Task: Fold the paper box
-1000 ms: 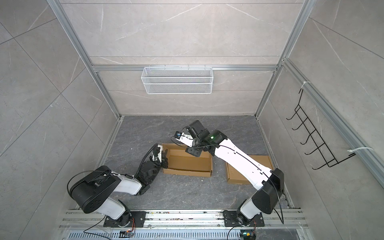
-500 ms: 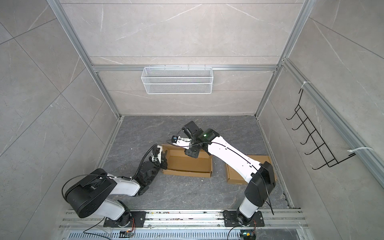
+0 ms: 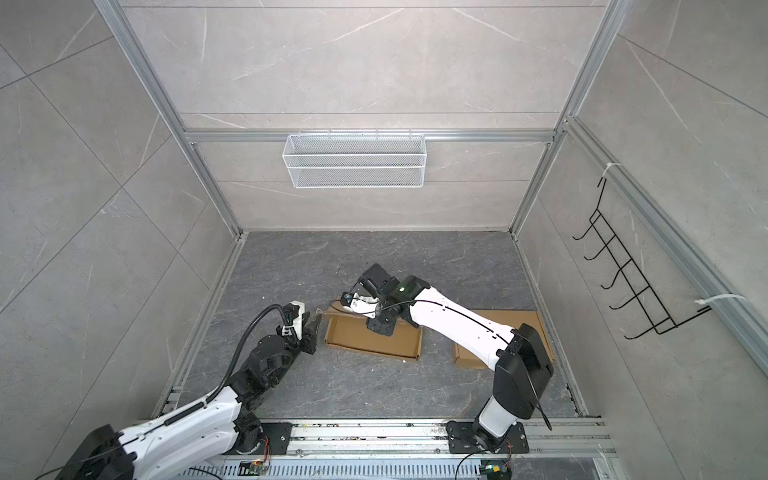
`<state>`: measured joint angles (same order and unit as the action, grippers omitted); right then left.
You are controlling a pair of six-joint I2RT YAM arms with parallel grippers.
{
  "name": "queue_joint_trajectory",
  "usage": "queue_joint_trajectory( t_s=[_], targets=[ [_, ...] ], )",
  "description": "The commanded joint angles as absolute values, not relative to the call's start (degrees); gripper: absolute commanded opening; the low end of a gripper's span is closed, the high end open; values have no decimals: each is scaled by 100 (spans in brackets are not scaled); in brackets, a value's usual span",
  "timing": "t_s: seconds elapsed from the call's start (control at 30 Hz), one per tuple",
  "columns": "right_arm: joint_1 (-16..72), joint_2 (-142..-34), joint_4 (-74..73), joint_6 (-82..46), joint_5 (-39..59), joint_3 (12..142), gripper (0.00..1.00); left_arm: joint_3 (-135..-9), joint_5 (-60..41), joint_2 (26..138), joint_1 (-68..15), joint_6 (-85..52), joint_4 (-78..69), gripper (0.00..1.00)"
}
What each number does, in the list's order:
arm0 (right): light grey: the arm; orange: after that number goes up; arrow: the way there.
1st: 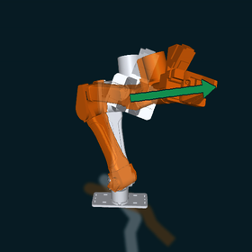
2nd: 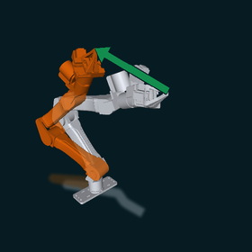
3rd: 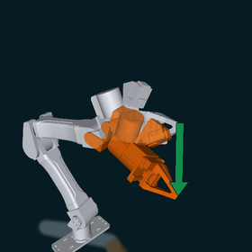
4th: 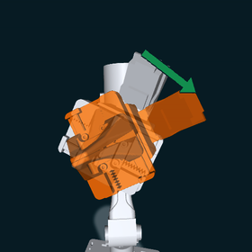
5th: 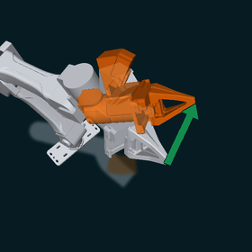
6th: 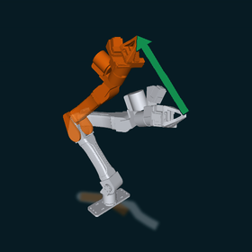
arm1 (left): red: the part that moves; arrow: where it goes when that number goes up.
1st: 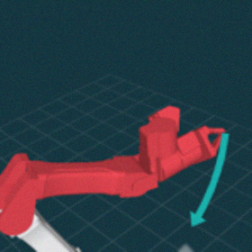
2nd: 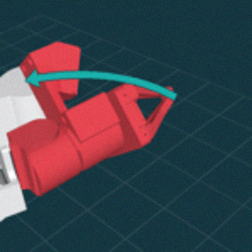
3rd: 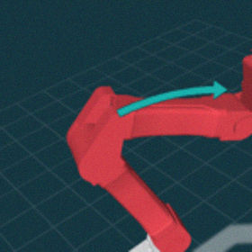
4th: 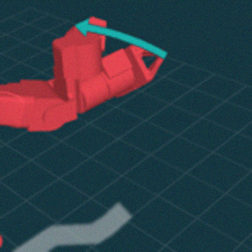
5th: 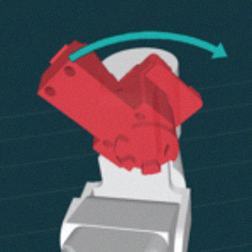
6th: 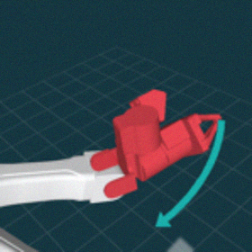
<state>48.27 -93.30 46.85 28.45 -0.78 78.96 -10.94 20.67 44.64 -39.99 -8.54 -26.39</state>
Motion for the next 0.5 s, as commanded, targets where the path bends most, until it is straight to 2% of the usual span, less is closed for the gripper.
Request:
queue_joint_trajectory(
  t_s=[0.0,0.13,0.27,0.37,0.47],
  targets=[
    [5012,-9057,4310,2569,-430,7550,38,-1602,2618,3969,-4008,-1062,-1109,38],
    [5208,-8913,3913,2446,-606,7099,43,-2255,3160,3745,-3999,-1284,-9,39],
    [5389,-8920,3519,2264,-792,6617,46,-2799,3161,3810,-3977,-1385,510,42],
    [5497,-8990,3294,2127,-925,6380,51,-3178,2818,4114,-3947,-1318,610,48],
    [5545,-9090,3197,1955,-725,6228,57,-3804,1878,4788,-3779,-1292,813,58]
  ],
)
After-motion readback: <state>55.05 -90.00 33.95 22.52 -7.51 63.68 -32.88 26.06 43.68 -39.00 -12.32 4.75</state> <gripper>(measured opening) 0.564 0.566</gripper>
